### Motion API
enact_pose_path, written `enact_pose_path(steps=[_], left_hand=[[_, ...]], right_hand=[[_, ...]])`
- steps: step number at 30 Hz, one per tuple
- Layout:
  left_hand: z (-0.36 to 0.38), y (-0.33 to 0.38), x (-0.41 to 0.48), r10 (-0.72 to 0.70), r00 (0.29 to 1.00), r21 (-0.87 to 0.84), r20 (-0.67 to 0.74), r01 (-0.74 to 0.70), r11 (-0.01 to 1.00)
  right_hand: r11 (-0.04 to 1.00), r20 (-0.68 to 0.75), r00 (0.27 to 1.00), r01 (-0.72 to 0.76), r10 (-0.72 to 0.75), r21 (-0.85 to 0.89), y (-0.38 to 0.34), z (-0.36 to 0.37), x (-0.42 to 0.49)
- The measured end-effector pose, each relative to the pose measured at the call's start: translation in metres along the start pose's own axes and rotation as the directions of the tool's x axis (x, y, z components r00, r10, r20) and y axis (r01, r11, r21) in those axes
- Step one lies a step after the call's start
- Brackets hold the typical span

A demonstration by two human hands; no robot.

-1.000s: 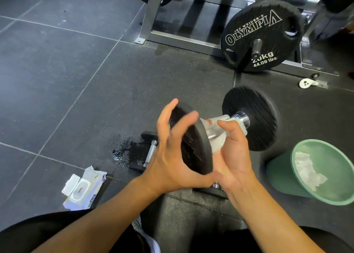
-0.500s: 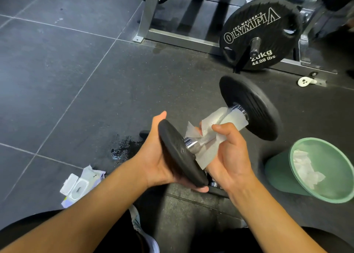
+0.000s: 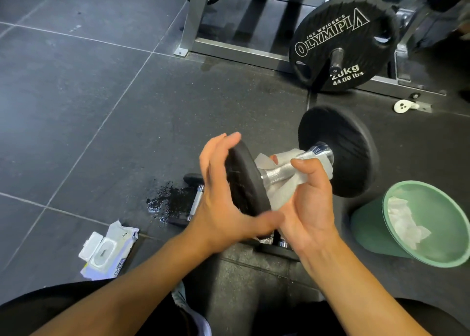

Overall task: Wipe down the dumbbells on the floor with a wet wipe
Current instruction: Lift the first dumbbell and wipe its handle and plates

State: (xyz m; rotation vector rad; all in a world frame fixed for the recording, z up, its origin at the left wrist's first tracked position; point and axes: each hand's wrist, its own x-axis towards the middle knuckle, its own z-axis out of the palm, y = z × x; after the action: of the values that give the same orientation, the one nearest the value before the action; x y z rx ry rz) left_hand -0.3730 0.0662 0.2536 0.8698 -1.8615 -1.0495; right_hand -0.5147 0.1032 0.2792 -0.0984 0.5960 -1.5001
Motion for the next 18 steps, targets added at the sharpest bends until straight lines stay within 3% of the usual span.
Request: enact_pose_path(steps=[1,2,3,4,5,7,9,10,11,12,14,15,17,18], left_hand=[[0.0,0.006,0.002,-0.201,0.979,-0.184,0.024,0.202,0.962],[-0.002,0.012,0.006,-0.391,0.916,-0.382,0.093,0.396,0.835],[-0.004,0.015,0.011,-0.537,0.815,-0.526,0.219,0.562,0.638],[-0.007,0.018,0.017,-0.631,0.674,-0.565,0.384,0.712,0.417],[-0.012,0.021,0.022,-0.667,0.516,-0.527,0.537,0.823,0.212],[-0.023,0.022,0.028,-0.649,0.257,-0.422,0.716,0.9,-0.109],[-0.026,0.02,0.026,-0.638,0.139,-0.385,0.758,0.884,-0.265],[-0.024,0.015,0.024,-0.644,0.138,-0.4,0.753,0.873,-0.28],[-0.021,0.015,0.023,-0.662,0.182,-0.445,0.727,0.859,-0.253],[-0.018,0.013,0.02,-0.72,0.271,-0.532,0.638,0.832,-0.159],[-0.012,0.01,0.014,-0.79,0.543,-0.699,0.283,0.681,0.217],[-0.011,0.009,0.01,-0.728,0.676,-0.698,0.114,0.576,0.426],[-0.007,0.006,-0.002,-0.455,0.89,-0.549,0.009,0.385,0.742],[-0.004,0.007,-0.009,-0.329,0.944,-0.481,0.02,0.297,0.825]], right_hand=[[1.0,-0.014,1.0,0.009,-0.01,-0.012,0.0,0.0,0.0],[1.0,-0.011,1.0,0.003,-0.003,-0.014,0.001,0.001,0.0],[1.0,0.0,1.0,-0.013,0.013,-0.007,0.001,0.0,0.0],[1.0,0.009,0.999,-0.031,0.031,-0.004,0.002,0.0,0.0],[0.999,0.015,0.999,-0.042,0.042,-0.012,0.003,-0.001,-0.001],[0.998,0.022,0.998,-0.05,0.051,-0.048,0.003,-0.002,-0.003],[0.995,0.017,0.997,-0.072,0.073,-0.072,0.004,0.0,-0.005],[0.994,0.01,0.997,-0.079,0.079,-0.075,0.005,0.001,-0.005],[0.994,-0.003,0.997,-0.081,0.081,-0.078,0.006,0.002,-0.004],[0.993,-0.013,0.997,-0.082,0.081,-0.082,0.007,0.003,-0.004],[0.993,-0.011,0.996,-0.084,0.083,-0.08,0.007,0.005,-0.002],[0.994,0.01,0.996,-0.086,0.087,-0.063,0.007,0.006,-0.001],[0.996,0.036,0.996,-0.084,0.085,-0.03,0.005,0.004,0.002],[0.996,0.031,0.996,-0.08,0.081,-0.028,0.005,0.003,0.003]])
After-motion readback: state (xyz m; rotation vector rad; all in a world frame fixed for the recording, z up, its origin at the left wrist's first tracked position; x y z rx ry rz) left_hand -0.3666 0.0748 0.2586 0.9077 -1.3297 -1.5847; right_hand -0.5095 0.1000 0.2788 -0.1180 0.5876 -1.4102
